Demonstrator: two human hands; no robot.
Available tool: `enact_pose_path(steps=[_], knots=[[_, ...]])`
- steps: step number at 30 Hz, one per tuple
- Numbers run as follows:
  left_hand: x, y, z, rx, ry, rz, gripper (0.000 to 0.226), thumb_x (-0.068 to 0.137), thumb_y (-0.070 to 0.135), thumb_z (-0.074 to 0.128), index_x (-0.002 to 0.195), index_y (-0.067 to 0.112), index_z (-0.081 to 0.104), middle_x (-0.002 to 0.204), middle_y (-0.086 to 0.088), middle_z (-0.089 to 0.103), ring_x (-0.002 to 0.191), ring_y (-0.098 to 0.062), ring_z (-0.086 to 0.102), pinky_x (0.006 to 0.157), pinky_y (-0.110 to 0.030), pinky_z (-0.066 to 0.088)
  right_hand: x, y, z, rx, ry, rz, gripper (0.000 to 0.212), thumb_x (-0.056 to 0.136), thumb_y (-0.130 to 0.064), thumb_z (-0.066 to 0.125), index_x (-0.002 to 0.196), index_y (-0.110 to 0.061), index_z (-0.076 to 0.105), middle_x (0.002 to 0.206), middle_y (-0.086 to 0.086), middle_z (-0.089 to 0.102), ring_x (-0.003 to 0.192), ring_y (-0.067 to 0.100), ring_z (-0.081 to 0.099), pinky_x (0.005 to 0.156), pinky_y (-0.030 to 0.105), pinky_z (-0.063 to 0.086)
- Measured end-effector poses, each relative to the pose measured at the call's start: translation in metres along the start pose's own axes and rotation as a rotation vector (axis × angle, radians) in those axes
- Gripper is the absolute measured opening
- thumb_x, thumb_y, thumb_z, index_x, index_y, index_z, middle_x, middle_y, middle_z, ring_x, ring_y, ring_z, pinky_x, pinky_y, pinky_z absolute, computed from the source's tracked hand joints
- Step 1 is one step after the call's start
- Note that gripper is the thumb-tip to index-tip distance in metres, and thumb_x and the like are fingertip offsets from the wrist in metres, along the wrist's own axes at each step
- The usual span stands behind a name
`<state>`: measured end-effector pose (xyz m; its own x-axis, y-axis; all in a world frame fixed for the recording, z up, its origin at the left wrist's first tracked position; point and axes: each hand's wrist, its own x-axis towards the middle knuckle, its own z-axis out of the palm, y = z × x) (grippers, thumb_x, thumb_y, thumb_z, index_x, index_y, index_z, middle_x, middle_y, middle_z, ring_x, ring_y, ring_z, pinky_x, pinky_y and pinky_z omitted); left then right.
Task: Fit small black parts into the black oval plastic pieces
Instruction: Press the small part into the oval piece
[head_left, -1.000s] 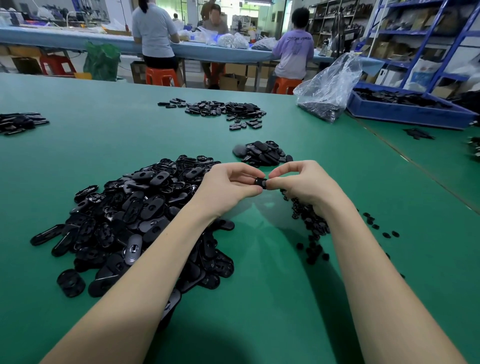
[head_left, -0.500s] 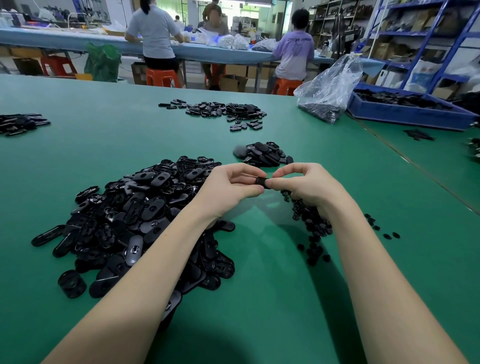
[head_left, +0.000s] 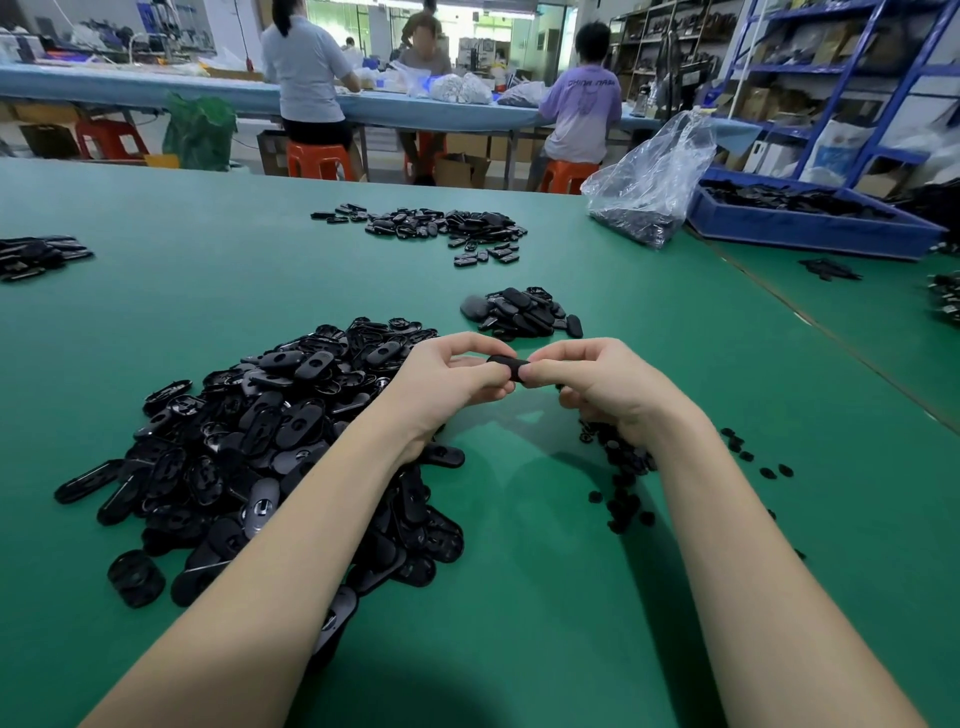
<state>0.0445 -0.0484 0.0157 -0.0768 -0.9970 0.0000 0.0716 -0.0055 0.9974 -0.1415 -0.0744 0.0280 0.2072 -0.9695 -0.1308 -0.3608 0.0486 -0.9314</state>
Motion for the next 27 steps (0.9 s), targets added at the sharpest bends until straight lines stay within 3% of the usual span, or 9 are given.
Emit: enact_pose_path(steps=[3, 9, 27], knots=[[0.001, -0.002, -0.002, 0.033, 0.008, 0.008, 0.014, 0.086, -0.004, 0.07, 0.092, 0.008, 0.074, 0.087, -0.013, 0.077, 0.078, -0.019, 0.072, 0.083, -0.025, 0.059, 0.001, -0.002, 0.001, -0.066, 0.045, -0.042, 0.009, 0.069, -0.038, 0.085, 0.071, -0.032, 0.078, 0.058, -0.014, 0.057, 0.048, 0.005, 0.041, 0.045, 0.017, 0.031], [0.001, -0.004, -0.004, 0.064, 0.001, 0.011, 0.014, 0.085, -0.002, 0.073, 0.093, 0.01, 0.076, 0.087, -0.011, 0.077, 0.083, -0.018, 0.074, 0.088, -0.028, 0.059, 0.001, -0.001, 0.006, -0.08, 0.088, -0.083, 0.019, 0.076, -0.024, 0.084, 0.062, -0.024, 0.071, 0.054, -0.015, 0.054, 0.043, 0.002, 0.039, 0.042, 0.011, 0.032], [0.001, -0.007, -0.003, 0.023, 0.001, -0.018, 0.015, 0.086, -0.006, 0.071, 0.097, 0.004, 0.073, 0.089, -0.013, 0.077, 0.079, -0.015, 0.074, 0.073, -0.018, 0.057, 0.004, 0.005, 0.013, -0.148, 0.139, -0.114, 0.017, 0.077, -0.026, 0.081, 0.073, -0.02, 0.067, 0.047, -0.018, 0.045, 0.04, 0.001, 0.036, 0.04, 0.012, 0.029]])
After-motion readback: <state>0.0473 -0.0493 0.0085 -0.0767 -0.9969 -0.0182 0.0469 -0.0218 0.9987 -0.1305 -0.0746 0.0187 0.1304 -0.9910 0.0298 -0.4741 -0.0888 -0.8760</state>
